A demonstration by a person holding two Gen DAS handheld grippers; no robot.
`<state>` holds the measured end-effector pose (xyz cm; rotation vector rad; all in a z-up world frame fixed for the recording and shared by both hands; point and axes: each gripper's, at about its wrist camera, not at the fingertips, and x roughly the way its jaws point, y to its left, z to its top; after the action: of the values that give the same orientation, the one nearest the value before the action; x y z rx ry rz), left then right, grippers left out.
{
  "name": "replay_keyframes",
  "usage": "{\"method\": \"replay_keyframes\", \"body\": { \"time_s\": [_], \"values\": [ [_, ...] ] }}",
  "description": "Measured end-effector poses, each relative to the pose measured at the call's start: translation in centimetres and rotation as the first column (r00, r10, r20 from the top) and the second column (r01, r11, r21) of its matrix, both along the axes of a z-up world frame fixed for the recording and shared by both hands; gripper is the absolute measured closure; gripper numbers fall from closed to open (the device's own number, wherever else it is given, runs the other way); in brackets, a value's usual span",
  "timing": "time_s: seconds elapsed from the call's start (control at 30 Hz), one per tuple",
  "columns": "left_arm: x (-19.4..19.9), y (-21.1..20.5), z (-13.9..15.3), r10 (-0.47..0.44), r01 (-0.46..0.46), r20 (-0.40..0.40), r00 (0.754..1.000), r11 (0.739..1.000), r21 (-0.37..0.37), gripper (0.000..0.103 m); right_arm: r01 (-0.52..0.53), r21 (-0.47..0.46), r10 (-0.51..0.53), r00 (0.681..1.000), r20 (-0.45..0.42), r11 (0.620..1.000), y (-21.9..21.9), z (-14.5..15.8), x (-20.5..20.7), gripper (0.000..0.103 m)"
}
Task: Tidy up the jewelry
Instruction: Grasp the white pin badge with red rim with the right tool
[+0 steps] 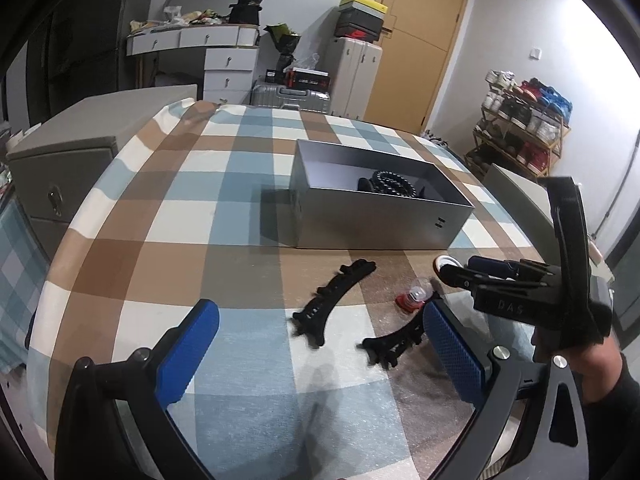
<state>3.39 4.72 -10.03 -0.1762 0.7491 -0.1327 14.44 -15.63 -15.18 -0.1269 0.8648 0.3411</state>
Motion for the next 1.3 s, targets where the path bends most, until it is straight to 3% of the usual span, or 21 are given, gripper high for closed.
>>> {"method": "replay_keyframes", "body": {
  "time_s": [0.1, 0.23, 0.6, 0.77, 1.0, 1.3],
  "values": [
    [0.0, 0.2, -0.2, 0.002, -0.002, -0.008, 1.0, 1.0, -0.01, 0.003, -0.011, -0.065, 0.012, 1.0, 0.023, 0.998, 0.9, -0.1, -0.2, 0.062],
    [-0.2, 0.3, 0.0, 0.011, -0.011, 0.006, 1.0, 1.0, -0.001, 0.003, -0.026, -0.086, 0.03, 0.999, 0.037, 0.996, 1.3, -0.1, -0.5, 0.062],
    [0.3, 0.8, 0.2, 0.017, -0.017, -0.007, 1.0, 1.0, -0.01, 0.003, -0.03, -0.016, 0.031, 0.998, 0.051, 0.999, 0.2, 0.6, -1.2, 0.062],
    [0.7, 0.0, 0.2, -0.048, 0.046, -0.028, 0.998, 0.997, -0.059, 0.003, -0.022, 0.058, 0.018, 0.997, 0.076, 0.998, -1.3, 1.4, -2.2, 0.062],
    [1.8, -2.8, 0.4, -0.144, 0.143, -0.028, 0.989, 0.989, -0.037, 0.003, -0.018, 0.135, 0.002, 0.993, 0.117, 0.991, -3.3, 2.3, -4.5, 0.062],
    [3.7, -6.4, 0.1, -0.287, 0.287, -0.062, 0.956, 0.958, -0.013, 0.005, 0.019, 0.181, -0.041, 0.992, 0.117, 0.983, -5.8, 2.2, -6.5, 0.062]
  ]
}}
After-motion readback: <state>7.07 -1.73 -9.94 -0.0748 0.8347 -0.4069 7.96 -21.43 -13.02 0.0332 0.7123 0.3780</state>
